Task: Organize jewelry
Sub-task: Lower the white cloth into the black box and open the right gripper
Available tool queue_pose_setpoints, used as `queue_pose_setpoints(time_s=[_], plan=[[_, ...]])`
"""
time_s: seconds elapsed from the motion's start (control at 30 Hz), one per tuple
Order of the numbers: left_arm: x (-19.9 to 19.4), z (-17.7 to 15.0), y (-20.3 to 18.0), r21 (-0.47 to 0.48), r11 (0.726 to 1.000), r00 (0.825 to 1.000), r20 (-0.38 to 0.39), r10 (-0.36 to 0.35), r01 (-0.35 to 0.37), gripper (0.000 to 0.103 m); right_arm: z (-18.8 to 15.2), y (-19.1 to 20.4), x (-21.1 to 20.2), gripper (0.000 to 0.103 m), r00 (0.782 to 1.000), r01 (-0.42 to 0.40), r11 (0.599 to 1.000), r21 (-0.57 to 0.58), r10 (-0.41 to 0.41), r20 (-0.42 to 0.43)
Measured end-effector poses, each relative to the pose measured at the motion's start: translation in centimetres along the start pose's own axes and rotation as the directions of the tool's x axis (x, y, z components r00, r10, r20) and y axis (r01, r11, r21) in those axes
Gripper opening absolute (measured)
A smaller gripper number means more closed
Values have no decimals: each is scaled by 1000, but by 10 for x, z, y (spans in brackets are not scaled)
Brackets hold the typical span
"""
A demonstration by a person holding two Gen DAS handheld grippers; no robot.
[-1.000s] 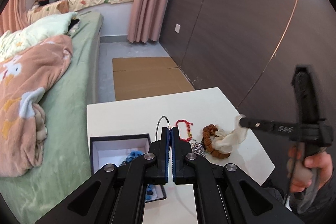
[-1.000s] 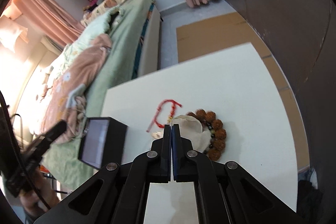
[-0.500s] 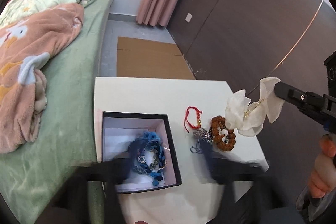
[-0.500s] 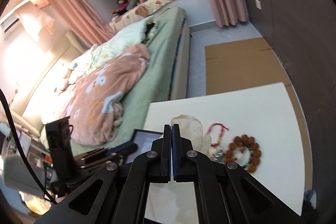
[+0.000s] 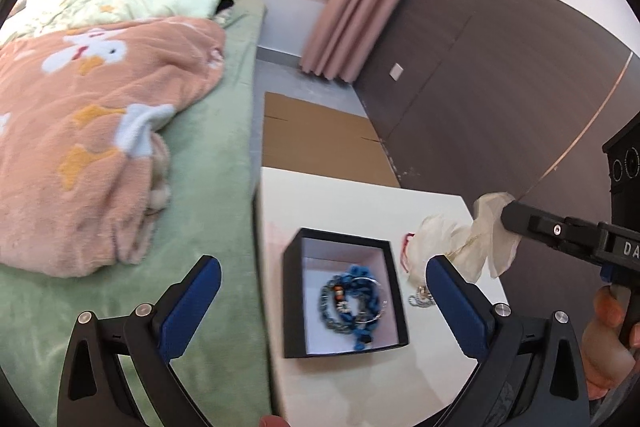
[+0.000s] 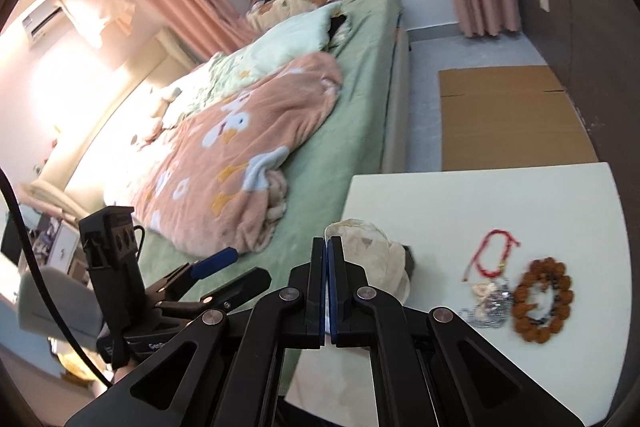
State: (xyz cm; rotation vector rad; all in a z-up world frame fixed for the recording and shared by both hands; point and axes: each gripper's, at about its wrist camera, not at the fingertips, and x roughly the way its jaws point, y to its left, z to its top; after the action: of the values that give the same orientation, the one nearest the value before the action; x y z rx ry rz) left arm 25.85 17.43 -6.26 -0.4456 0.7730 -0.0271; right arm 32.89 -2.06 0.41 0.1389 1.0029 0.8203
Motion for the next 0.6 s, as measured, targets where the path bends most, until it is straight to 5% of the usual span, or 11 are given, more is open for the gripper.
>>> queue_pose_setpoints(time_s=[0.03,0.1,0.6], plan=[[-2,0,3,-4,1000,1000,4,3,-3,102,0,1,4,47,1000,-2,1000,3,2,-18],[-7,-1,5,-8,1000,1000,11,6,-6,102,-4,1,0,84,1000,9,1000,9,-10,20],[-11,0,-38,61,996,997,21,-69,68,103,-49,-83,-79,86,978,140,963,229,-171,121]])
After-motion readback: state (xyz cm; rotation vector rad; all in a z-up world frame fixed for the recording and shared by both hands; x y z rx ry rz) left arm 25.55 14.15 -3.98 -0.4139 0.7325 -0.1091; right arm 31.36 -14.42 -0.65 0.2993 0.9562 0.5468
